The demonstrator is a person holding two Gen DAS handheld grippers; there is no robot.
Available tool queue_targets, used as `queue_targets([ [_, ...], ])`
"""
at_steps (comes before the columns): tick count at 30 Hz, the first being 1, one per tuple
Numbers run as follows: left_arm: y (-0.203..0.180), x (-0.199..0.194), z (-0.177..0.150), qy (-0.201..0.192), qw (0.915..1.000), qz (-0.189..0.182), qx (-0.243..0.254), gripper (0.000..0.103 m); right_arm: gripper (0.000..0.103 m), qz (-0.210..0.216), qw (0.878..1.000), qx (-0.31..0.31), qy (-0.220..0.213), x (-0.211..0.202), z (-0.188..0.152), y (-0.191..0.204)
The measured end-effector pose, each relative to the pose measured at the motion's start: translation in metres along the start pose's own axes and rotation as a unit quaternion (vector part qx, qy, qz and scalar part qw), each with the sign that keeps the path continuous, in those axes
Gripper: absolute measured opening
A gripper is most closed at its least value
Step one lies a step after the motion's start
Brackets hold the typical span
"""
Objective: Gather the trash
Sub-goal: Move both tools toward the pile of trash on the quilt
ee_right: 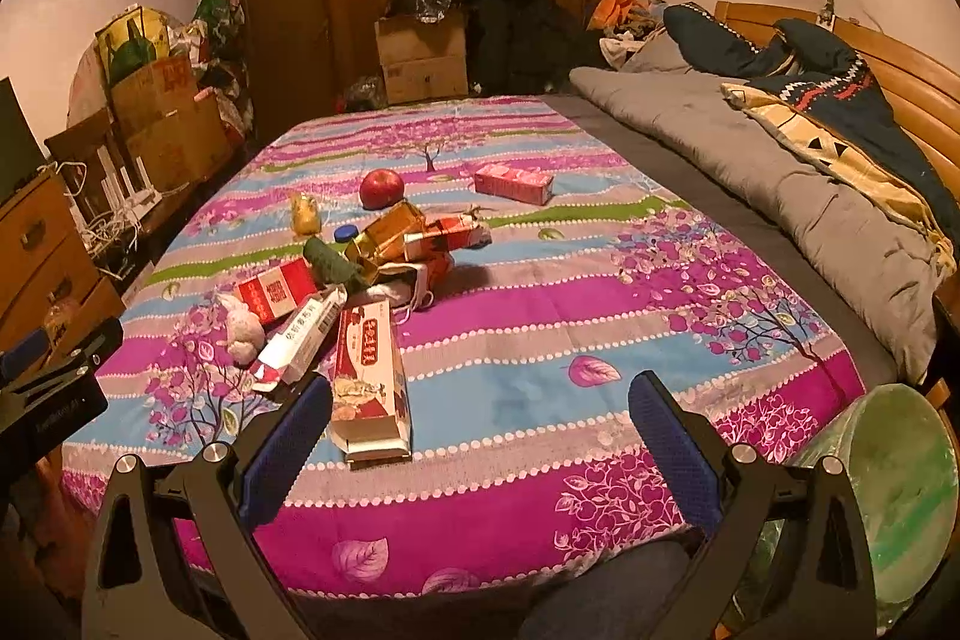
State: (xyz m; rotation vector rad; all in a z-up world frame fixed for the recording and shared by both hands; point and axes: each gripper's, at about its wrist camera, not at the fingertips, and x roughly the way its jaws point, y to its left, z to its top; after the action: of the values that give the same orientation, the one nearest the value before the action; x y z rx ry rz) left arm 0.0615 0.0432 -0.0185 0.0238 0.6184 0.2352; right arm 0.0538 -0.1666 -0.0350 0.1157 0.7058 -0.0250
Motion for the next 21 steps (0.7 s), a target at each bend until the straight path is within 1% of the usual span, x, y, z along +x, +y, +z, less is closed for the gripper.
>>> queue_targets([
  [9, 0.001, 0.008, -0.003, 0.007, 0.9999, 0.013, 0.007, 0.098, 0.099, 0.0, 1.0, -0.003, 0.027, 0.018, -0.005, 0.002],
  [17, 0.011, 0.013, -0.006, 0.02, 0.9995, 0.024, 0.005, 0.098, 0.099, 0.007, 0.999, -0.01, 0.033, 0.025, -0.004, 0.008],
  [21, 0.016, 0.012, -0.004, 0.016, 0.9994, 0.029, 0.004, 0.098, 0.099, 0.009, 0.999, -0.017, 0.03, 0.025, -0.001, 0.014],
])
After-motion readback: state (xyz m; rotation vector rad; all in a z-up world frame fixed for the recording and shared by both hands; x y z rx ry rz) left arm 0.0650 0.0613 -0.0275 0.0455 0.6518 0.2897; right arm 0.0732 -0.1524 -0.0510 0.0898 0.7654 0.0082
